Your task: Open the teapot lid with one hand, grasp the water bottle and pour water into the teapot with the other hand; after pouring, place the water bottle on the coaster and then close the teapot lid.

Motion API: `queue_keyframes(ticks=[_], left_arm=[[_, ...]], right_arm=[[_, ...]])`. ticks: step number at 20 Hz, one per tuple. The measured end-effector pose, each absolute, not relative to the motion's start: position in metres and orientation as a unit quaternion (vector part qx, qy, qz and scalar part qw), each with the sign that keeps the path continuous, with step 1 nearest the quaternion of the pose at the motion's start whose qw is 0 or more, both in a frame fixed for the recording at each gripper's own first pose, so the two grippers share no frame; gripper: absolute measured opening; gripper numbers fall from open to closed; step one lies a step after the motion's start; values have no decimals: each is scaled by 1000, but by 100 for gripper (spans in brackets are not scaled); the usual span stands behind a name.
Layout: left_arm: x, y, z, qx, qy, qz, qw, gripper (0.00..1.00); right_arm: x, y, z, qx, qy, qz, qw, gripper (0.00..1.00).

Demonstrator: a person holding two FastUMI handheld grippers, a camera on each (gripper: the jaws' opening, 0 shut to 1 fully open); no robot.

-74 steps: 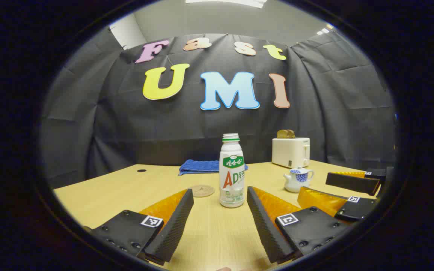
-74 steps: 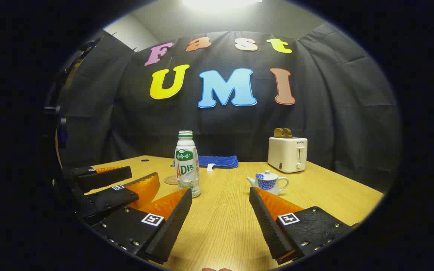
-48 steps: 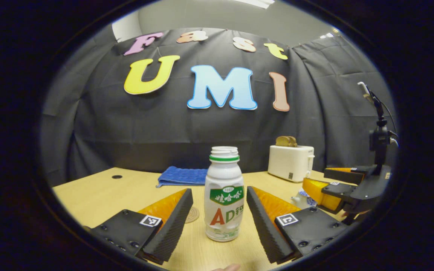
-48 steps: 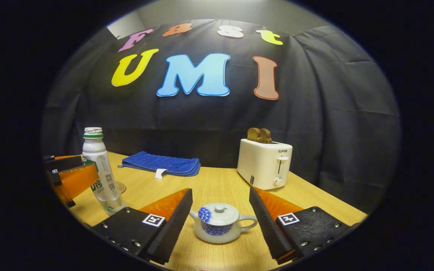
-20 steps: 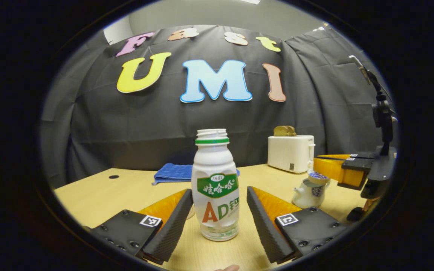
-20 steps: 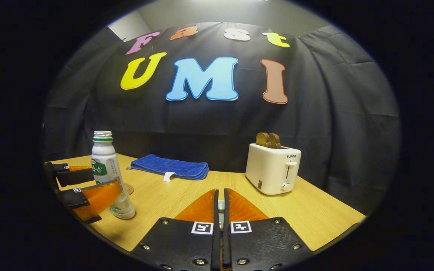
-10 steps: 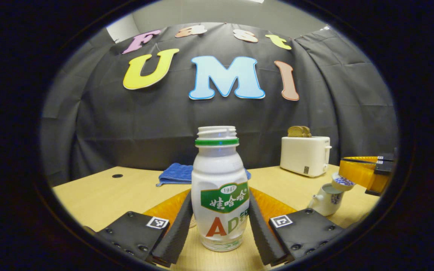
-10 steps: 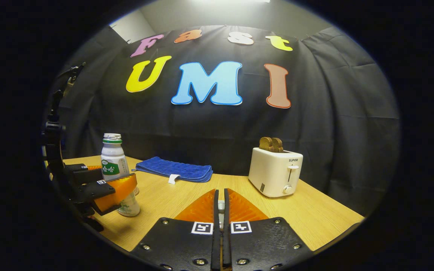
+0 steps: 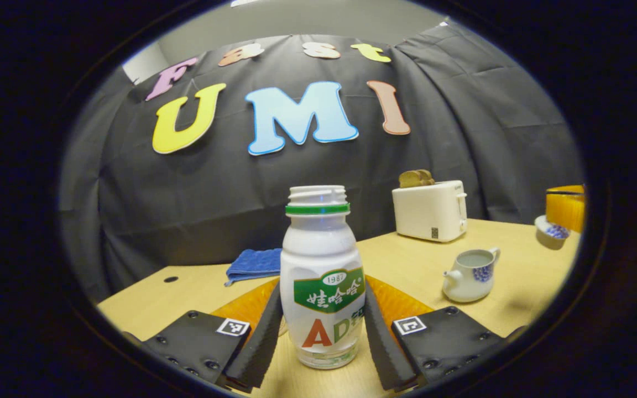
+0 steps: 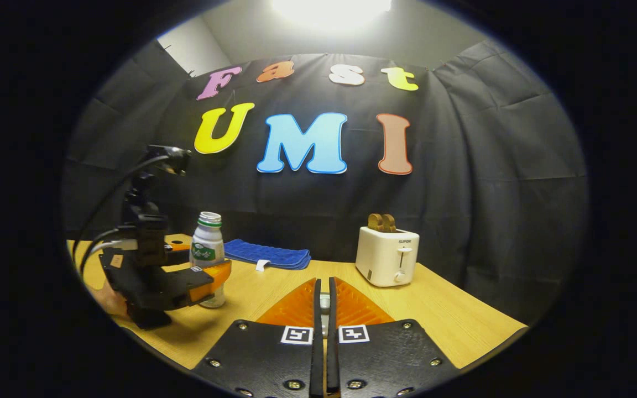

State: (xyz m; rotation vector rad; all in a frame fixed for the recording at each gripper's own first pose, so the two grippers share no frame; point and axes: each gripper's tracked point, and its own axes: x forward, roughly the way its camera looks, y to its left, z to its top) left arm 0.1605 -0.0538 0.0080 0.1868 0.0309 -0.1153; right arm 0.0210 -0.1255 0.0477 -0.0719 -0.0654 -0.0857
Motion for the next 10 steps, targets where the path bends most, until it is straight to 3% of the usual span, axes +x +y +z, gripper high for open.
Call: queue_keyframes(ticks=[5, 6, 10], left_arm=[[163, -69, 11, 179, 7, -53, 982, 83], [164, -77, 12, 203, 7, -56, 977, 79], [168, -109, 10, 291, 2, -83, 953, 84]], right_arm=[[-40, -132, 39, -8, -39, -40, 998, 3], [-48, -131, 37, 0, -40, -37, 998, 3], [-70, -131, 24, 25, -41, -30, 998, 3]])
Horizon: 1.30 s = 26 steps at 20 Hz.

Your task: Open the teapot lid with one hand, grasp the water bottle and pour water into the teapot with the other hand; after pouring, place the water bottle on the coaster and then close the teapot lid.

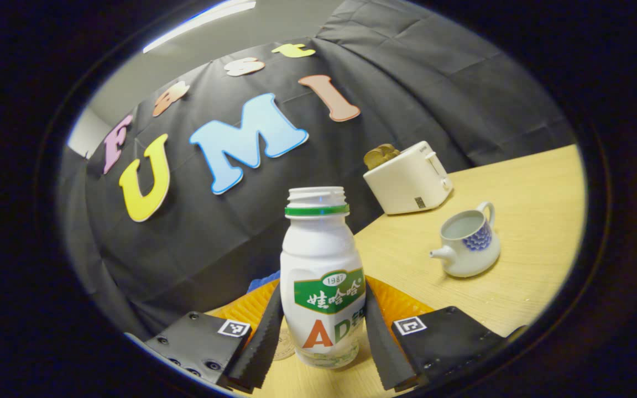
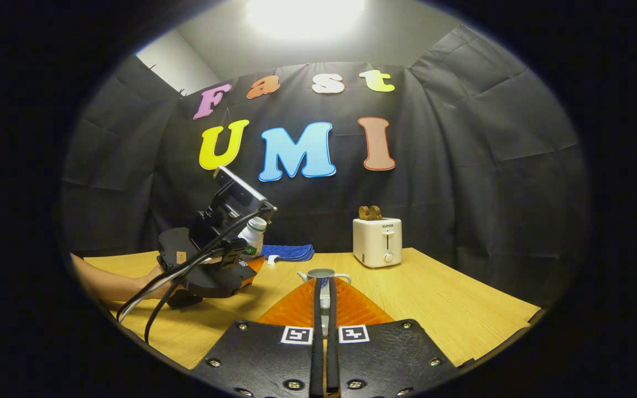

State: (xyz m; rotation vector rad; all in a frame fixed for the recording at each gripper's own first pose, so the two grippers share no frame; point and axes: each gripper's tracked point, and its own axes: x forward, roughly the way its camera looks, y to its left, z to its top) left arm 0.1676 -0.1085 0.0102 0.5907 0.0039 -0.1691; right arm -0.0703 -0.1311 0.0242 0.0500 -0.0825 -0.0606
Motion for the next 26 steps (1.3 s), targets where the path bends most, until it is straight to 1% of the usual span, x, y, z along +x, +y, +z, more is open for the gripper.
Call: queue_keyframes(ticks=[1, 2, 3, 5, 6, 7, 8, 9, 10, 12, 14, 17, 23, 26], left_arm=[[169, -117, 10, 303, 1, -93, 948, 84], [171, -123, 9, 321, 3, -96, 942, 79], [174, -125, 9, 345, 5, -93, 934, 83], [181, -130, 9, 401, 3, -84, 912, 84], [184, -133, 9, 419, 3, -85, 904, 79], [185, -136, 8, 436, 2, -85, 896, 79], [187, -138, 9, 451, 1, -84, 888, 74], [188, -137, 12, 474, -2, -80, 877, 74], [187, -136, 11, 492, 1, -78, 867, 78], [188, -134, 9, 522, 8, -76, 850, 78], [192, -134, 3, 544, 22, -89, 834, 84], [197, -138, 0, 577, 22, -90, 812, 84], [200, -154, 4, 661, 1, -86, 745, 84], [201, -158, 1, 678, 5, -92, 729, 84]], right_arm=[[-73, -127, 23, 35, -40, -21, 998, 2], [-76, -124, 22, 39, -40, -15, 998, 3], [-78, -123, 21, 37, -41, -13, 998, 2], [-82, -117, 22, 38, -45, -2, 998, 3], [-84, -115, 24, 42, -48, 6, 998, 3], [-86, -115, 25, 45, -49, 9, 998, 3], [-87, -115, 27, 49, -52, 12, 997, 3], [-88, -116, 31, 57, -56, 16, 997, 3], [-90, -116, 33, 62, -60, 17, 996, 3], [-91, -118, 36, 64, -65, 17, 996, 3], [-93, -118, 39, 67, -70, 19, 995, 3], [-94, -121, 40, 70, -68, 22, 995, 3], [-96, -123, 44, 77, -73, 23, 994, 2], [-97, -122, 45, 78, -71, 26, 994, 3]])
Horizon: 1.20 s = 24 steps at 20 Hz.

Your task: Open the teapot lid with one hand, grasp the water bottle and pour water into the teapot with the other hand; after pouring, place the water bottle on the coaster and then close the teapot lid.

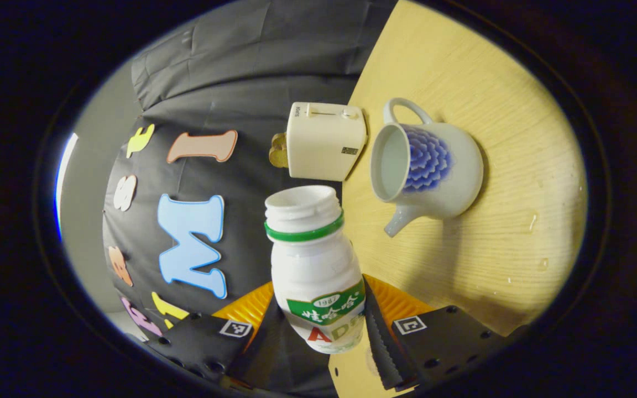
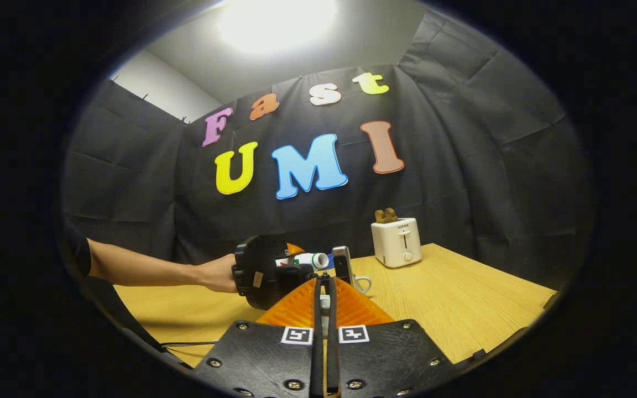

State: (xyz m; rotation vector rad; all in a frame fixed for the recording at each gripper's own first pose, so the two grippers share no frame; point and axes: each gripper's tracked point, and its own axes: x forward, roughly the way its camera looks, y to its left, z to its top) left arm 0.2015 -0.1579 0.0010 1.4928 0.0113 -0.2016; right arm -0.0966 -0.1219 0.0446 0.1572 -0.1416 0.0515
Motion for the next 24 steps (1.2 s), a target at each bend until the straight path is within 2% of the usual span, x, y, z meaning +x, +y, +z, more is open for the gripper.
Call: queue_keyframes(ticks=[11, 12, 13, 15, 16, 18, 19, 20, 21, 23, 24], left_arm=[[221, -168, -2, 754, 26, -111, 647, 82], [222, -169, -3, 759, 28, -113, 640, 70], [222, -169, -1, 765, 28, -112, 633, 76], [222, -169, -1, 780, 31, -111, 615, 76], [222, -169, -1, 785, 33, -113, 609, 82], [223, -172, 2, 793, 31, -113, 598, 82], [223, -173, 4, 797, 30, -112, 593, 76], [225, -173, 6, 803, 30, -110, 585, 76], [225, -173, 7, 809, 30, -108, 577, 82], [226, -174, 8, 817, 30, -108, 566, 82], [226, -175, 10, 817, 30, -108, 565, 76]], right_arm=[[-95, -128, 43, 91, -67, 22, 993, 2], [-96, -129, 44, 91, -67, 22, 993, 2], [-96, -128, 43, 91, -67, 21, 993, 2], [-95, -128, 42, 91, -66, 22, 993, 3], [-94, -128, 42, 90, -65, 22, 994, 3], [-94, -129, 42, 93, -64, 22, 993, 3], [-94, -129, 42, 94, -64, 22, 993, 3], [-94, -129, 41, 94, -63, 22, 993, 3], [-94, -129, 41, 95, -63, 22, 993, 3], [-94, -130, 42, 96, -63, 21, 993, 2], [-95, -131, 42, 96, -64, 21, 993, 3]])
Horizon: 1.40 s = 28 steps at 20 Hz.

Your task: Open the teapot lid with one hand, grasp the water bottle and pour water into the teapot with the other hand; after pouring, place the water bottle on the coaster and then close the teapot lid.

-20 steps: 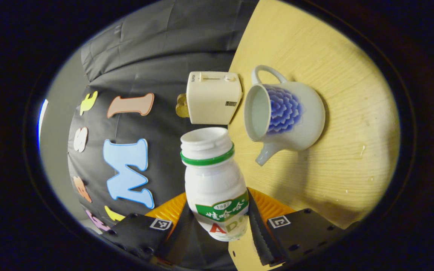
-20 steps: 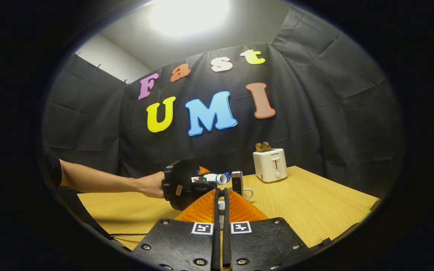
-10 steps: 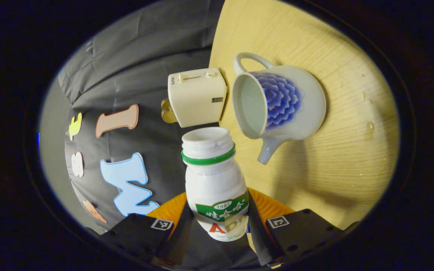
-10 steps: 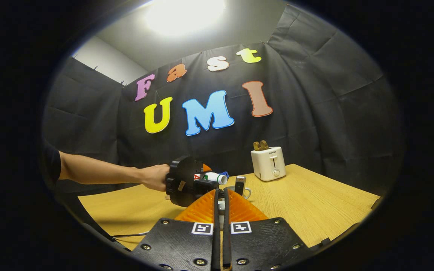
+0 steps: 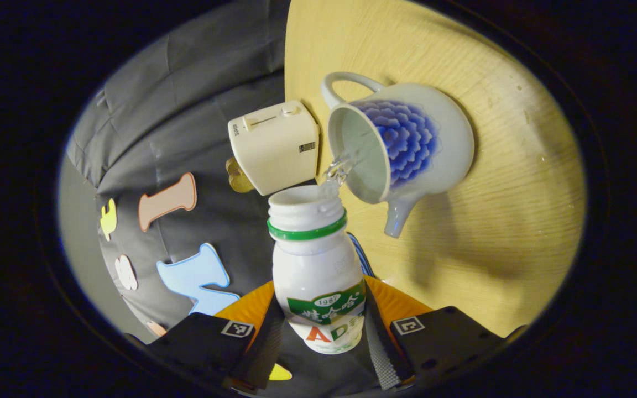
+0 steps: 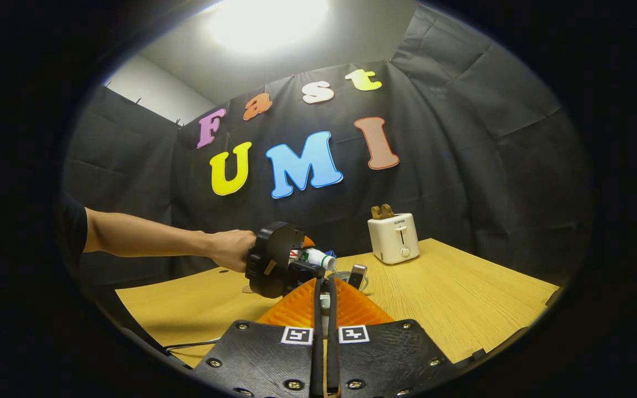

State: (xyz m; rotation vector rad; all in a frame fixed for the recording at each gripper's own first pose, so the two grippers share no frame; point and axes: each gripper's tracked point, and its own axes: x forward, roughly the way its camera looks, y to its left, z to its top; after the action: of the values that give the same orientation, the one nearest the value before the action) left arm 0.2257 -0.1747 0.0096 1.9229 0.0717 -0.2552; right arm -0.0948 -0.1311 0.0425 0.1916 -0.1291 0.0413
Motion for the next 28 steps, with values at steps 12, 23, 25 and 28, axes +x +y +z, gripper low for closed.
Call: queue_keyframes(ticks=[12, 23, 25, 28], left_arm=[[224, -173, 21, 832, 29, -99, 546, 76], [225, -173, 24, 843, 32, -100, 528, 76], [224, -172, 25, 847, 33, -98, 521, 76], [224, -173, 26, 851, 33, -98, 515, 76]], right_arm=[[-95, -132, 43, 96, -65, 20, 993, 2], [-96, -132, 45, 95, -67, 18, 993, 3], [-96, -131, 44, 94, -65, 19, 993, 3], [-96, -132, 45, 94, -67, 19, 993, 2]])
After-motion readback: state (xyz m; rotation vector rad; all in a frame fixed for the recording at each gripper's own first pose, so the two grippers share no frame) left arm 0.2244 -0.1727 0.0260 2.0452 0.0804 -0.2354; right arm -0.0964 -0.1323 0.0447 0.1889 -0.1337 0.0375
